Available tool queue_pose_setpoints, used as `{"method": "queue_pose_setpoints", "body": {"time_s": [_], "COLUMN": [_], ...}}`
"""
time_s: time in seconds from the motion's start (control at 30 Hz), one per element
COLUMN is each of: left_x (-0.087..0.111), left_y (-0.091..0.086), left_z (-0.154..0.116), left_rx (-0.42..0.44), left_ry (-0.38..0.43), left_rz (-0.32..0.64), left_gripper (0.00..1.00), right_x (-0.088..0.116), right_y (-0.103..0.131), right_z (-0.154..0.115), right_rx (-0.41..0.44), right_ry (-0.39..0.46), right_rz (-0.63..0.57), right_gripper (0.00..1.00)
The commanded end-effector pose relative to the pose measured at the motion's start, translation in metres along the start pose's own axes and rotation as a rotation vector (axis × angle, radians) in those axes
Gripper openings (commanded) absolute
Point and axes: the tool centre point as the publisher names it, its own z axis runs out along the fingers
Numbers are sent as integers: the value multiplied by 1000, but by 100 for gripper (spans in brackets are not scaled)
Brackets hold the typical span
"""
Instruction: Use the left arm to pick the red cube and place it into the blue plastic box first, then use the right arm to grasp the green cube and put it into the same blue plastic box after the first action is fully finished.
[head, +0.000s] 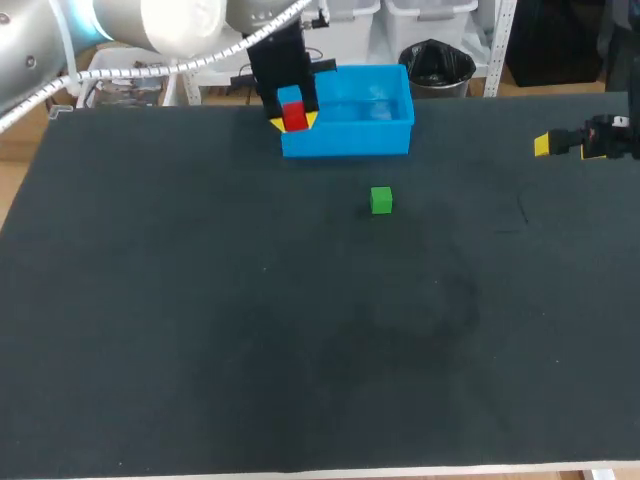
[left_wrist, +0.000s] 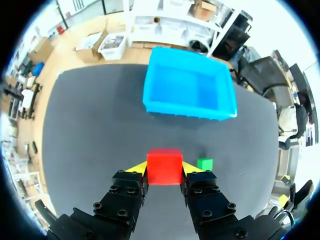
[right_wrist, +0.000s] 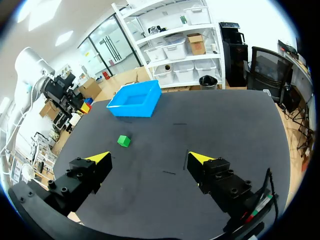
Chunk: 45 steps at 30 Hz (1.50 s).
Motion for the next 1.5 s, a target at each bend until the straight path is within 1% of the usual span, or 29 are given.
{"method": "queue_pose_setpoints", "body": {"time_s": [0.03,0.13,0.23,0.4,0.47,0.53,0.67,0.8,1.17,1.5], "left_x": [-12,-22,-38,-57,-59,-69,-81,-92,-123,-151], "left_y": [-3,-7,-15,-23,-23,-26,-31,-39,-61,-65], "left_z": [-3,-7,-12,-16,-16,-16,-16,-14,-3,15], "left_rx": [29,43,75,105,110,130,192,230,268,278], "left_ry": [2,-15,-35,-55,-54,-53,-24,-8,-12,12], "left_rz": [-11,-16,-30,-37,-40,-51,-82,-105,-138,-208], "left_gripper": [0,0,0,0,0,0,0,0,0,0], "right_x": [0,0,0,0,0,0,0,0,0,0], "right_y": [1,1,1,1,1,1,1,1,1,1], "right_z": [0,0,0,0,0,0,0,0,0,0], "right_rx": [4,4,4,4,4,4,4,4,4,4], "right_ry": [1,1,1,1,1,1,1,1,1,1], "right_rz": [1,1,1,1,1,1,1,1,1,1], "right_gripper": [100,100,100,100,100,100,100,100,100,100]}}
